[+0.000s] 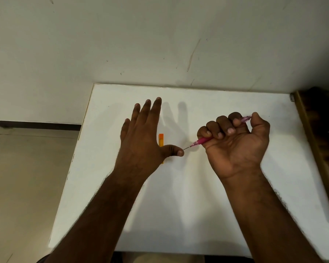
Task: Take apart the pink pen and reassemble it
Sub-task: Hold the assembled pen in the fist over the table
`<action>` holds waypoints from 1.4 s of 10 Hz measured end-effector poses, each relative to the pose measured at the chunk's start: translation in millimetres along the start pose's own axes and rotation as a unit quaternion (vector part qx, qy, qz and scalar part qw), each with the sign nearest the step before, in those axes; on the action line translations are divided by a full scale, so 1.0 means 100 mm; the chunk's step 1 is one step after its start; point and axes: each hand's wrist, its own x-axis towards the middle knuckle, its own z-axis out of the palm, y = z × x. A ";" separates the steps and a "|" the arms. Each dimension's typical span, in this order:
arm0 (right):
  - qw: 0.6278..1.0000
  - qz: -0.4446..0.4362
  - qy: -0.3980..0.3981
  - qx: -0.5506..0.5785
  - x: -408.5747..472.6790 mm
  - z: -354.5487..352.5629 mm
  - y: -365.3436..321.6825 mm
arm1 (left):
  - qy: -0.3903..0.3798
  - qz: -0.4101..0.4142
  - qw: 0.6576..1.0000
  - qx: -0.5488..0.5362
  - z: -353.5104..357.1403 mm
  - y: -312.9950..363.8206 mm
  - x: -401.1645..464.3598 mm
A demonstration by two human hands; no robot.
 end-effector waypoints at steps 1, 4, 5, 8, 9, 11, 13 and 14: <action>1.000 -0.003 0.004 -0.004 0.00 0.00 0.00 | -0.003 -0.001 1.000 0.000 0.00 0.00 0.00; 1.000 -0.010 0.020 -0.004 0.01 0.00 0.00 | -0.006 -0.002 1.000 0.003 0.00 -0.01 0.01; 1.000 -0.011 0.022 0.002 0.01 0.00 0.00 | -0.006 -0.001 1.000 0.004 0.00 -0.01 0.01; 1.000 -0.007 0.021 0.000 0.01 0.01 0.02 | -0.007 0.001 1.000 -0.003 0.01 -0.01 0.00; 1.000 -0.005 0.019 -0.002 0.00 0.01 0.02 | -0.004 0.002 1.000 -0.007 0.01 0.00 -0.01; 1.000 -0.003 0.021 -0.006 0.00 0.02 0.03 | -0.002 0.005 1.000 -0.012 0.02 0.00 -0.02; 1.000 0.002 0.018 -0.008 0.01 0.01 0.04 | -0.005 0.004 1.000 -0.008 0.04 -0.01 -0.01; 1.000 0.011 0.011 -0.006 0.02 -0.01 0.04 | -0.014 0.002 1.000 -0.001 0.04 -0.02 0.00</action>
